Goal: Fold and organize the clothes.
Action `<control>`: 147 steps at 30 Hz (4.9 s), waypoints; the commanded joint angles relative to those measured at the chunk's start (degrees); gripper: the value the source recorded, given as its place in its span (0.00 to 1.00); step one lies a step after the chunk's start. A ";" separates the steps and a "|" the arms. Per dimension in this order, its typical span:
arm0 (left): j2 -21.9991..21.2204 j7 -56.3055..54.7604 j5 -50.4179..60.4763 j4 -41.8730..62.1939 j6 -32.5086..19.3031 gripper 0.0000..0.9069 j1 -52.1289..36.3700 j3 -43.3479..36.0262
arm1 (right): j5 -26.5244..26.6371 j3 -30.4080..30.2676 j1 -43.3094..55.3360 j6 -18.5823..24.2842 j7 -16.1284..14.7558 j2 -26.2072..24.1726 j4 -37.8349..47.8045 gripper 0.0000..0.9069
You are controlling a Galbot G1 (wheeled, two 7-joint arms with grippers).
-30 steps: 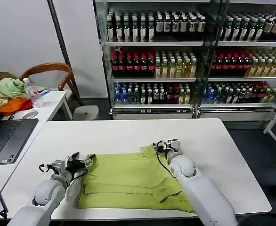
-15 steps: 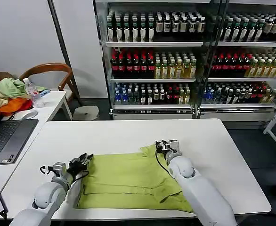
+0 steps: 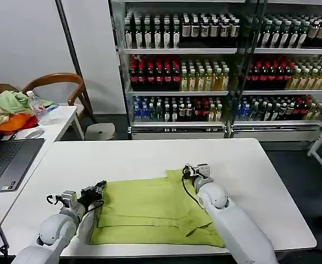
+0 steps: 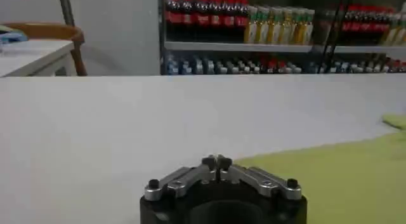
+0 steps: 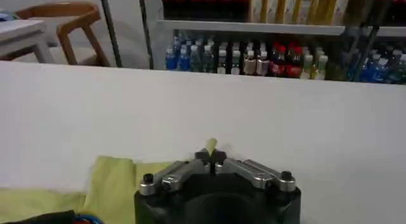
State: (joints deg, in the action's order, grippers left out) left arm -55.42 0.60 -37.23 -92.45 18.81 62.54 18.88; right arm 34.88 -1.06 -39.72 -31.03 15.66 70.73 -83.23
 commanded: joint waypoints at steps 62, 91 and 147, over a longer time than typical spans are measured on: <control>1.24 -0.42 1.15 -18.37 -3.71 0.06 22.36 8.36 | -4.65 11.37 -32.53 2.21 -0.28 -10.60 -33.89 0.00; 0.43 -0.90 6.07 -18.57 -2.46 1.00 23.28 7.46 | -7.84 10.30 -35.84 2.62 0.16 -10.95 -34.16 1.00; -7.11 -26.30 3.26 -22.74 -1.28 0.04 23.00 -2.38 | -12.36 17.38 -40.61 3.82 -1.02 -11.87 -41.21 1.00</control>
State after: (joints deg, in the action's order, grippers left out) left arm -62.22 -25.83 -36.14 -115.48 17.02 86.11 16.76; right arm 22.61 16.20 -80.28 -27.25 14.64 58.83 -124.59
